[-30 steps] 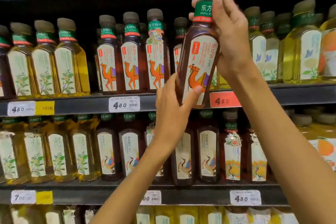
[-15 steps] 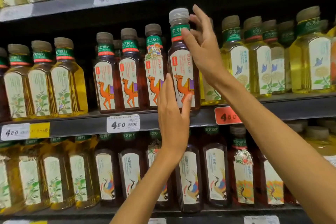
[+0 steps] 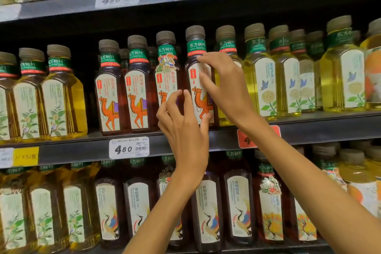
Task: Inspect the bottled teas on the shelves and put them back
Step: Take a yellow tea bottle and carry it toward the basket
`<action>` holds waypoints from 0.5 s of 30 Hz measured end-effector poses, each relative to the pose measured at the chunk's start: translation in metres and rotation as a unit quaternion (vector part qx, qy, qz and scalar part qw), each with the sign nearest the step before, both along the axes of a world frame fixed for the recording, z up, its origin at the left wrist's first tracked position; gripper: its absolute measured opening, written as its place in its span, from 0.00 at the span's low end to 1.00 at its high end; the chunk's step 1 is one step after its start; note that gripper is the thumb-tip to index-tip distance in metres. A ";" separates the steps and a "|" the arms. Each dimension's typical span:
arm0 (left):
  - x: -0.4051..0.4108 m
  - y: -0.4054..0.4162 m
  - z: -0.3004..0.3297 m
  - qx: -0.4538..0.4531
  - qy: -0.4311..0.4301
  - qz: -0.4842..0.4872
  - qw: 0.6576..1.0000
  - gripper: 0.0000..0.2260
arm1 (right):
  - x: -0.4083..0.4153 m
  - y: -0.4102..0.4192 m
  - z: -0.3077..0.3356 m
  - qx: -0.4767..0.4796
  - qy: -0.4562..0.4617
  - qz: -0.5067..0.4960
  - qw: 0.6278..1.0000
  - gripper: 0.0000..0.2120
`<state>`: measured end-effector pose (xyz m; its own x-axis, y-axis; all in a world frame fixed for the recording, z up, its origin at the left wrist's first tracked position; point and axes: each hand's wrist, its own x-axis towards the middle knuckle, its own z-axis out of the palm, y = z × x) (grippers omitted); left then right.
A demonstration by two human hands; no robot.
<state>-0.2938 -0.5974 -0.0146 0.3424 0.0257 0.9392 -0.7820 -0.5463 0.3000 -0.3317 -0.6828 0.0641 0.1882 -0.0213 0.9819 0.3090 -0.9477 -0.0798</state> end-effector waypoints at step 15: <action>-0.020 0.000 0.001 -0.004 -0.027 -0.234 0.972 0.14 | 0.008 -0.029 0.037 0.093 0.059 -0.133 0.985 0.27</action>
<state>-0.3136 -0.5970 -0.0140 0.2696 -0.1131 0.9563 -0.9587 -0.1252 0.2555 -0.3235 -0.7117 0.1016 0.2644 -0.2623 0.9281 0.0304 -0.9596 -0.2799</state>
